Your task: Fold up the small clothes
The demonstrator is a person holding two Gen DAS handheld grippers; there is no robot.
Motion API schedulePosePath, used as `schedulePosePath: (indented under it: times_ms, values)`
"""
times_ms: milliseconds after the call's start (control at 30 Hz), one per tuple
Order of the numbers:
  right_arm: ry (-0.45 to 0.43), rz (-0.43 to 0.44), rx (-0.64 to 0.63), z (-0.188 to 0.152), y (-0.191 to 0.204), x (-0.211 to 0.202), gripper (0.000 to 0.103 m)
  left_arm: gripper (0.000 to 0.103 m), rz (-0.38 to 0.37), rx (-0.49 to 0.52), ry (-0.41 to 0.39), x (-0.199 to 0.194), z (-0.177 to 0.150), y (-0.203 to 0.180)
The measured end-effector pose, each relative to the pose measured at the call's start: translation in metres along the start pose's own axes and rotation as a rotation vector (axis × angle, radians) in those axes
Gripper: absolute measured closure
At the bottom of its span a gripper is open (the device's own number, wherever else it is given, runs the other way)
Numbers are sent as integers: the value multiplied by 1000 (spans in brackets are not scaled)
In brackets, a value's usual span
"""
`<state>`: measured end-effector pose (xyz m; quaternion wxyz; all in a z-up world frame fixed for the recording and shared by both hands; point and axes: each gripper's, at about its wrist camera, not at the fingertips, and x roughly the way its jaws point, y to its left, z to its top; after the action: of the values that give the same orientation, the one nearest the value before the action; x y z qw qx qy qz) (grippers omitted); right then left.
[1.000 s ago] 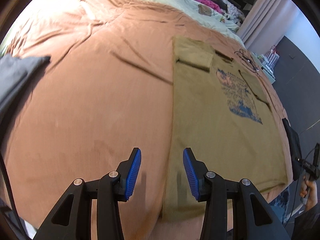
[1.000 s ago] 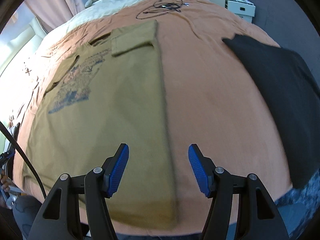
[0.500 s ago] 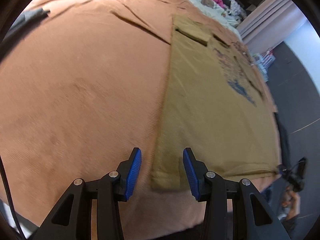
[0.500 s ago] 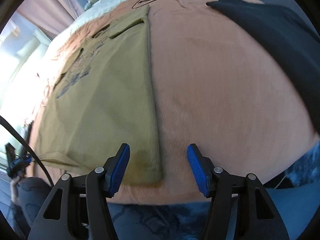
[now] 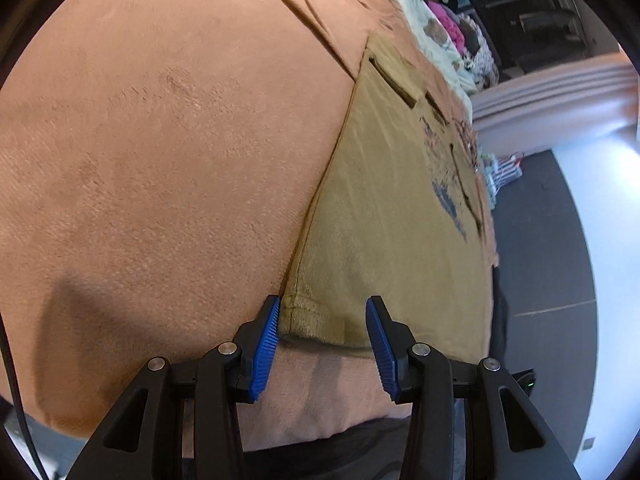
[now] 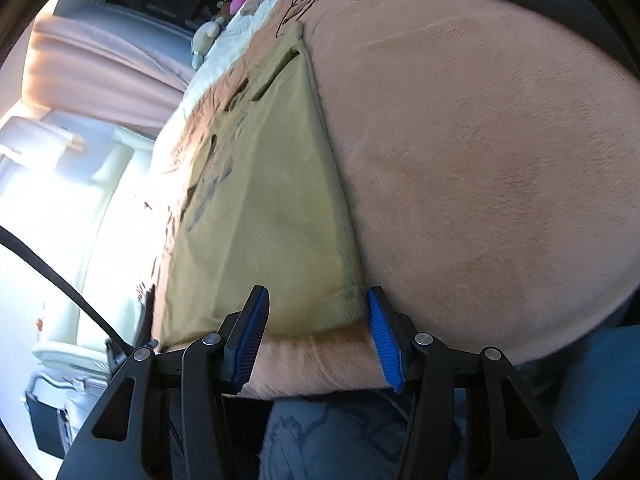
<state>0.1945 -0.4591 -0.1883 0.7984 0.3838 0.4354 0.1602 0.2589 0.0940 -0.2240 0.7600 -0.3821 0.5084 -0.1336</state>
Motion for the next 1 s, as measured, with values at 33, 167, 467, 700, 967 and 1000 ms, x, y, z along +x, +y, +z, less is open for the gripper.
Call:
schedulePosePath:
  times_ms: [33,167,467,700,967,1000]
  values:
    - [-1,12,9,2,-2,1,57,58,-7,-3,-2,1,0,0]
    - [1,37,35,7,-8,7,66,58,-44,-15,-10,7,5,-1]
    - [-6,30,22,1,-7,43,92,73,-7,14,-14,23,17,-14]
    - [-76,14,-45,-7,20,21,102,99,-10,65,-69,1,21,-17]
    - [-164,104,-116,-26,56,-40,102,100,-145,116,-169,-61,31,-44]
    - [-170,114,-125,-30,61,-47,102,100,-158,119,-180,-68,31,-46]
